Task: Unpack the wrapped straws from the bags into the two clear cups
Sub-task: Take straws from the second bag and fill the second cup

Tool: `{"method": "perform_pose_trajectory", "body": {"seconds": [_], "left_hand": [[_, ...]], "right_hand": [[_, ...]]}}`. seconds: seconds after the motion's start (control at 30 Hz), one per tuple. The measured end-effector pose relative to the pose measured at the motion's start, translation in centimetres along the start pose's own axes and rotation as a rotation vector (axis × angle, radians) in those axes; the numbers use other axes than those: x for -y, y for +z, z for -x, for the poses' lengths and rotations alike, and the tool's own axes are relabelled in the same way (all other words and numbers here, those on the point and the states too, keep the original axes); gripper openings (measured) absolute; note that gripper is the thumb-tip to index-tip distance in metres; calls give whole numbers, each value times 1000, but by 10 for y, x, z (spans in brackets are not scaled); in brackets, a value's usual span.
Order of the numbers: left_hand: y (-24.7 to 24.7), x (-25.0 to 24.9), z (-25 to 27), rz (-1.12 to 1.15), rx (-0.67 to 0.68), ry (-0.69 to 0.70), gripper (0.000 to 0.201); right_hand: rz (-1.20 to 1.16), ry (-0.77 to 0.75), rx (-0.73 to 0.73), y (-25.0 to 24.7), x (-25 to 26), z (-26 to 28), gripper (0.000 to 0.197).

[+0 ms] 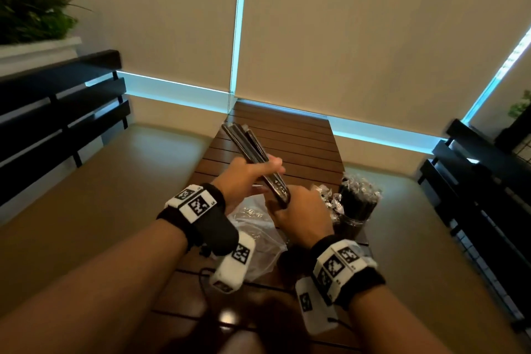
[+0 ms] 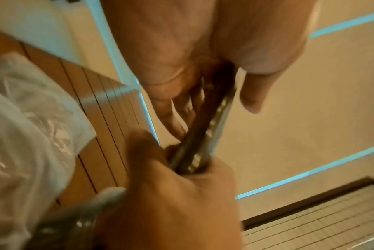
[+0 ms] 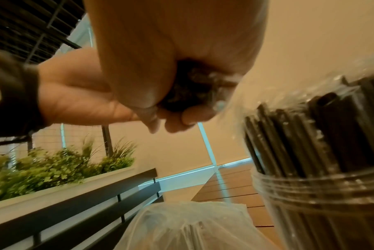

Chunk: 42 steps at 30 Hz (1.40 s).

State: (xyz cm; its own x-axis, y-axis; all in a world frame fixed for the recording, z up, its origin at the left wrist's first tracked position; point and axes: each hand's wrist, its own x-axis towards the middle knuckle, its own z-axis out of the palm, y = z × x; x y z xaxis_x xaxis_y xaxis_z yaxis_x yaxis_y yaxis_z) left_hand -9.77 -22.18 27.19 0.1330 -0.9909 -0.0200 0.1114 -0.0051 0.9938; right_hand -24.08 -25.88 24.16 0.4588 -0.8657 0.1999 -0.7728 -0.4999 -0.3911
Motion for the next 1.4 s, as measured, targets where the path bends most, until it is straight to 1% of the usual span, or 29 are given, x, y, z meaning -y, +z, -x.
{"method": "perform_pose_trajectory", "body": {"seconds": [0.03,0.07,0.1,0.13,0.17,0.2,0.23,0.27,0.3,0.37,0.4,0.43,0.47,0.53,0.6,0.67,0.7,0.73,0.77,0.8,0.83,0.87,0.93,1.03,1.1,1.13,1.23,1.33,1.4], "left_hand": [[4,-4,-1,128,-13,-1,19],[9,-7,-1,207,-35,14,19],[13,-8,-3,234,-64,34,20],[17,-10,-5,209,-94,55,20],[19,-12,-7,129,-127,80,21],[19,-15,-8,9,-150,120,21],[18,-17,-10,-122,-161,183,22],[16,-20,-11,-237,-161,257,23],[15,-21,-13,-336,-160,312,22],[17,-20,-14,-499,-171,331,17],[19,-19,-14,-572,-180,339,14],[21,-17,-15,-628,-176,361,9],[25,-17,-15,-661,-155,394,7],[34,-18,-19,-718,-140,423,10],[41,-20,-21,-782,-160,351,13],[44,-17,-24,-671,-147,313,15],[45,-16,-24,-576,-139,317,18],[45,-15,-25,-494,-146,328,24],[45,-13,-28,-432,-157,329,31],[46,-12,-30,-378,-166,332,36],[47,-11,-31,-326,-165,339,39],[49,-10,-34,-275,-158,348,41],[53,-7,-37,-187,-159,354,43],[62,-1,-42,-108,-161,338,41],[67,2,-44,-70,-147,331,42],[69,3,-45,-47,-140,326,41],[71,6,-48,25,-150,310,39],[71,11,-53,45,-169,302,40],[73,18,-56,14,-162,299,41]], "right_hand": [[-23,-28,-12,7,3,1,28],[-33,-64,-5,9,7,2,29],[-35,-101,21,10,8,2,31],[-37,-135,59,6,9,1,33],[-63,-162,99,-1,8,-2,33],[-131,-186,117,-10,5,-5,29],[-234,-203,87,-23,3,-9,24],[-344,-209,-2,-37,2,-13,20],[-444,-215,-145,-54,3,-16,17],[-573,-261,-442,-86,12,-21,19],[-590,-301,-526,-99,20,-23,23],[-571,-338,-557,-105,26,-26,27],[-515,-367,-547,-107,33,-27,31],[-383,-400,-447,-101,40,-28,38],[-379,-420,-350,-91,37,-27,44],[-423,-424,-332,-83,21,-27,48],[-431,-391,-346,-77,8,-27,48],[-424,-326,-361,-71,-7,-27,48],[-393,-227,-355,-62,-23,-26,48],[-329,-117,-311,-53,-40,-25,50],[-241,-28,-225,-44,-54,-22,56],[-157,28,-122,-34,-67,-18,64],[-87,78,31,-19,-84,-9,78],[-194,120,96,2,-95,0,94],[-278,110,74,15,-96,3,100],[-307,110,37,19,-96,3,99],[-334,119,-80,24,-95,4,91],[-309,110,-147,28,-94,3,82],[-277,94,-171,29,-94,4,75]]}}
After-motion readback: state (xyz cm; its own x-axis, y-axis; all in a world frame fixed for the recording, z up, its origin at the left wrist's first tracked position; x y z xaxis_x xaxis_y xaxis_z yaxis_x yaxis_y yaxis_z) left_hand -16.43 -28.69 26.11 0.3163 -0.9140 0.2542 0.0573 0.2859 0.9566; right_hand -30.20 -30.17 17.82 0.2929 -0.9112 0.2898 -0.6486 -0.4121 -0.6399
